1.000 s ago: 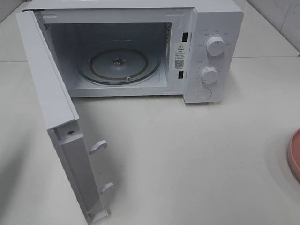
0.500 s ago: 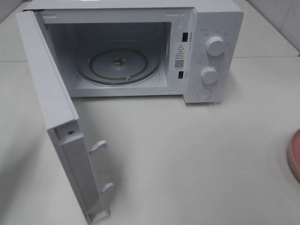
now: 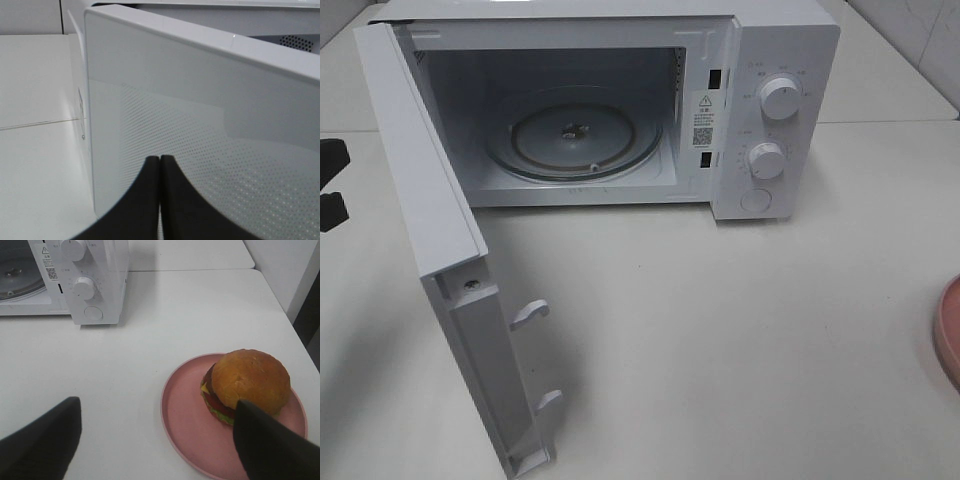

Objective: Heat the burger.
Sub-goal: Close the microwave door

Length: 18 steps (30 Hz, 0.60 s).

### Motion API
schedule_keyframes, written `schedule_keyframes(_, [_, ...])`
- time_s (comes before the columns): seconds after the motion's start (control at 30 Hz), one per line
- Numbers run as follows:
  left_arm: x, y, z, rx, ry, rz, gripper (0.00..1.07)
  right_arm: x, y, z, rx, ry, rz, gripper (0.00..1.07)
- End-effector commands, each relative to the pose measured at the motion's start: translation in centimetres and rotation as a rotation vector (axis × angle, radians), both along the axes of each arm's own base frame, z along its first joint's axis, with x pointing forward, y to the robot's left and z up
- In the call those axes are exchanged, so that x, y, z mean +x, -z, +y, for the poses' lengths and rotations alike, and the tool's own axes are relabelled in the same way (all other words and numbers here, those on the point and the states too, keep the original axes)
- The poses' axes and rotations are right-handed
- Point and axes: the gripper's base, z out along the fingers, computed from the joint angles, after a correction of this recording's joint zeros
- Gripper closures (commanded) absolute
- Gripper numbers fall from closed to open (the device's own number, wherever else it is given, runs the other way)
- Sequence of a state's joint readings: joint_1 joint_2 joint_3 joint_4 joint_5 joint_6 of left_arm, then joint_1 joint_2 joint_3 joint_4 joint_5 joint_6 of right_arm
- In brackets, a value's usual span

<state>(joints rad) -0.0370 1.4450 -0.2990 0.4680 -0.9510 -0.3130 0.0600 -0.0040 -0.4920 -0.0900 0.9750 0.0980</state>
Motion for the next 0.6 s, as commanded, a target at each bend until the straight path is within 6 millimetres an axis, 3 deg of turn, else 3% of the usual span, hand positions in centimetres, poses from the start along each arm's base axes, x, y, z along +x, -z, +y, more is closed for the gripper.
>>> schedule_keyframes(0.03, [0.6, -0.1, -0.9, -0.015, 0.040, -0.002, 1.07, -0.5, -0.1, 0.0, 0.002, 0.003, -0.048, 0.32])
schedule_keyframes(0.23, [1.5, 0.3, -2.7, 0.013, 0.056, 0.011, 1.07, -0.5, -0.1, 0.0, 0.002, 0.003, -0.048, 0.32])
schedule_keyframes(0.6, [1.3, 0.3, -3.6, 0.009, 0.058, 0.007, 1.07, -0.5, -0.1, 0.0, 0.002, 0.003, -0.048, 0.32])
